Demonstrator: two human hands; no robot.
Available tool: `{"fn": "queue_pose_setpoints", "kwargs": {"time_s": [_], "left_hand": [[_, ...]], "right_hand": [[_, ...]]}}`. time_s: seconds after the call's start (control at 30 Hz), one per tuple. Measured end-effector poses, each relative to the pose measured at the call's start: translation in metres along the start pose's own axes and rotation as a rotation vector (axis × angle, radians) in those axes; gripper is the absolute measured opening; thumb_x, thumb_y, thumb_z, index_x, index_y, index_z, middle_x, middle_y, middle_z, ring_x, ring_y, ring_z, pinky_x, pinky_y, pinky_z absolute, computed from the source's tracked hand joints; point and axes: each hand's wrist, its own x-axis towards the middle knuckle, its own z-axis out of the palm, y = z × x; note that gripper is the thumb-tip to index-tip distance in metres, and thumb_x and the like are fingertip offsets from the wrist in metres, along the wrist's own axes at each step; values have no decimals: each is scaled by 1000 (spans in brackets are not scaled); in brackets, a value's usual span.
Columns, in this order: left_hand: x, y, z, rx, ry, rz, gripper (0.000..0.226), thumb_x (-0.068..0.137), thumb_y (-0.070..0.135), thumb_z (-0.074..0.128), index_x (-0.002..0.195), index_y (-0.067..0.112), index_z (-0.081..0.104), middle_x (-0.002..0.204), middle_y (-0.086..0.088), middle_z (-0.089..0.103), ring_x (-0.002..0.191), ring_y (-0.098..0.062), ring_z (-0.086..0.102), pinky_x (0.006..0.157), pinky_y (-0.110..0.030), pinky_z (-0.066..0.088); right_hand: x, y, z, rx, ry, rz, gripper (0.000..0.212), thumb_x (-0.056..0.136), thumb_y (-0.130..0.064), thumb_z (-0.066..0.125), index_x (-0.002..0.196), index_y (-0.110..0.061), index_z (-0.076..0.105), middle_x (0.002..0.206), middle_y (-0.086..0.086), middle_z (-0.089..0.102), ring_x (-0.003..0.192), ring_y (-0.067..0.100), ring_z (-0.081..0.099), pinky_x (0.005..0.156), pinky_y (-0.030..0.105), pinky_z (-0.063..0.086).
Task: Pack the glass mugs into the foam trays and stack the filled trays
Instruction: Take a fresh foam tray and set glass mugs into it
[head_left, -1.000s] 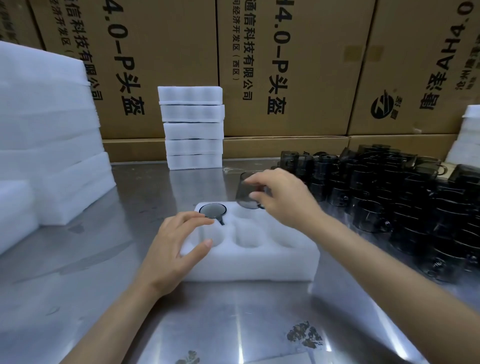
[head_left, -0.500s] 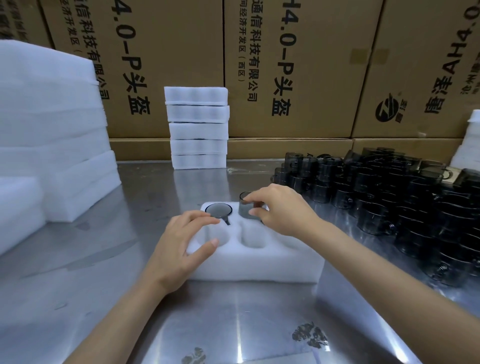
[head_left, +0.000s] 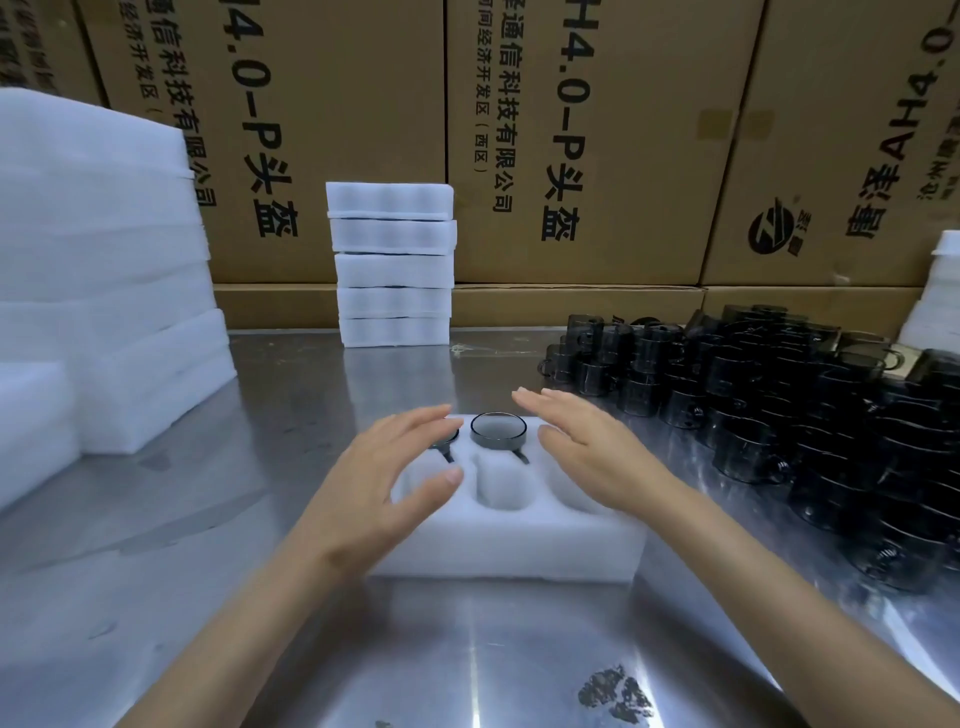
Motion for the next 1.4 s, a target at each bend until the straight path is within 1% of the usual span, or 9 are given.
{"fn": "queue_pose_setpoints", "kwargs": {"time_s": [0.13,0.33,0.47,0.57,0.7,0.97,1.2,1.3,1.4], "left_hand": [[21,0,9,204,-297,-68,76,79,72,23,148,39,20,153,30,8,140,11,-5,114,-21,-5],[25,-8,13,304,-349,-79,86,72,80,13,146,39,26,152,28,17,141,8,1,113,-24,-4],[22,-7,16,303,-282,-49,90,68,82,11,146,39,27,148,32,18,139,11,3,110,-18,-6],[14,-1,16,250,-74,45,70,79,69,26,132,31,52,134,22,49,127,7,31,102,-2,4],[4,-1,15,184,130,147,40,88,46,41,99,22,71,101,11,66,97,-8,55,86,-24,38],[-1,3,14,177,165,78,30,83,49,45,81,30,68,71,18,58,65,-3,52,61,-26,45],[-3,5,7,310,2,34,59,60,83,48,96,40,68,50,14,43,46,1,40,49,-11,30],[-1,9,6,322,-25,30,62,55,85,48,94,40,68,44,13,30,49,2,44,46,-11,23],[0,9,0,294,-6,0,57,52,84,50,89,44,66,45,9,37,52,5,45,46,-14,22]], "right_hand": [[1,0,4,-74,-126,-11,50,101,-22,27,149,-34,21,154,-27,12,142,-5,2,115,30,8],[2,0,3,-167,-235,20,49,100,-25,24,148,-35,24,155,-25,14,143,-2,5,113,29,14],[2,1,7,-162,-168,13,48,99,-25,27,146,-35,30,153,-25,21,142,-1,11,112,32,18],[0,6,8,36,125,62,42,99,-26,35,139,-30,45,144,-17,42,138,4,28,109,31,27],[-6,29,-6,-105,485,228,38,95,-25,42,130,-19,55,132,-5,57,127,16,43,98,33,37],[-18,68,-22,-501,231,859,52,92,-36,47,134,-8,38,148,23,30,133,39,29,111,50,15],[-14,60,-13,-590,345,621,27,86,-17,50,113,-12,47,103,6,62,96,27,55,90,38,26],[-13,54,-9,-604,380,523,38,78,0,46,113,-14,50,84,0,60,75,23,53,93,37,24],[-12,53,-8,-576,396,478,44,79,1,48,120,-16,54,91,0,65,90,23,57,101,37,21]]}}
